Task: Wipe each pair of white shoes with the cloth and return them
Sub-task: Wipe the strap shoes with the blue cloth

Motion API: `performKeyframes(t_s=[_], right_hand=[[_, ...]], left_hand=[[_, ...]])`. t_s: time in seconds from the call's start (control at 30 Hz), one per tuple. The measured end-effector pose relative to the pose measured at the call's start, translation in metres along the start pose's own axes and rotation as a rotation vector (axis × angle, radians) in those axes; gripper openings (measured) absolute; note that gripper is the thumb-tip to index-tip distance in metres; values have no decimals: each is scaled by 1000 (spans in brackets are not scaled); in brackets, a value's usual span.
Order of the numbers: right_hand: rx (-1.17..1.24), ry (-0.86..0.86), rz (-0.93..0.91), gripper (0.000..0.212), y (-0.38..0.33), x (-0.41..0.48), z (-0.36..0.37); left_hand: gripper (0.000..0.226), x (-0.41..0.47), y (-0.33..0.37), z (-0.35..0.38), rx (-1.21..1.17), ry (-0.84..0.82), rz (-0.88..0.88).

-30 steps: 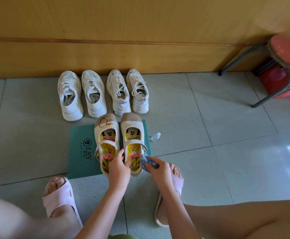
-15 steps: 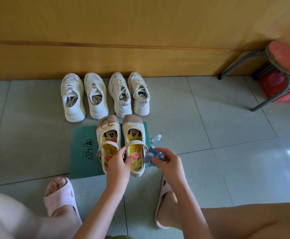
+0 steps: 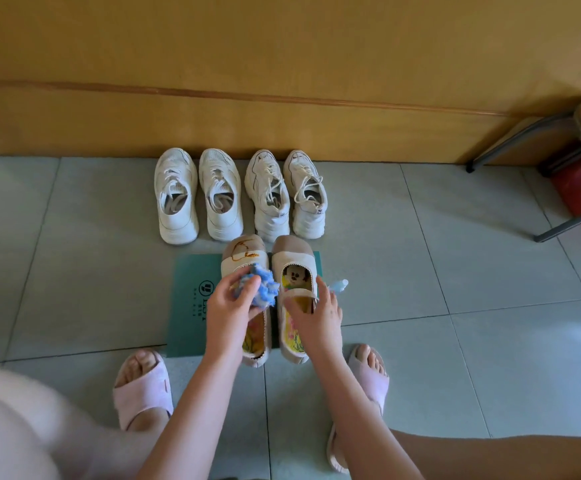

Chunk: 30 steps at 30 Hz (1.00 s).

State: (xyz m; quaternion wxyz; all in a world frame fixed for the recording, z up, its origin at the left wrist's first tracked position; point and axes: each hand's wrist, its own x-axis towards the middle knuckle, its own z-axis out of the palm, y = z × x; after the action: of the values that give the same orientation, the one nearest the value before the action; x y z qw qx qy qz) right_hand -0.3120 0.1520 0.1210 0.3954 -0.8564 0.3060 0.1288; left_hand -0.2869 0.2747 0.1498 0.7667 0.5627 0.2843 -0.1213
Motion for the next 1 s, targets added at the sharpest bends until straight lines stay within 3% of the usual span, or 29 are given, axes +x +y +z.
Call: performKeyframes(t_s=[0.1, 0.23, 0.4, 0.6, 0.73, 0.9, 1.0], right_hand=[[-281, -18, 27, 95, 0, 0, 16], [-342, 36, 42, 85, -2, 6, 22], [-233, 22, 55, 79, 4, 14, 15], [23, -53, 58, 81, 22, 17, -5], [123, -99, 62, 78, 28, 21, -11], [201, -94, 59, 75, 35, 25, -10], [201, -84, 52, 72, 38, 27, -9]], left_hand=[[24, 6, -1, -5, 46, 32, 54], [30, 12, -4, -4, 78, 46, 86], [29, 23, -11, 2, 126, 29, 98], [36, 68, -2, 37, 466, 43, 312], [31, 106, 15, 78, 708, -33, 491], [29, 137, 4, 97, 1081, -254, 509], [27, 132, -16, 88, 1063, -244, 572]])
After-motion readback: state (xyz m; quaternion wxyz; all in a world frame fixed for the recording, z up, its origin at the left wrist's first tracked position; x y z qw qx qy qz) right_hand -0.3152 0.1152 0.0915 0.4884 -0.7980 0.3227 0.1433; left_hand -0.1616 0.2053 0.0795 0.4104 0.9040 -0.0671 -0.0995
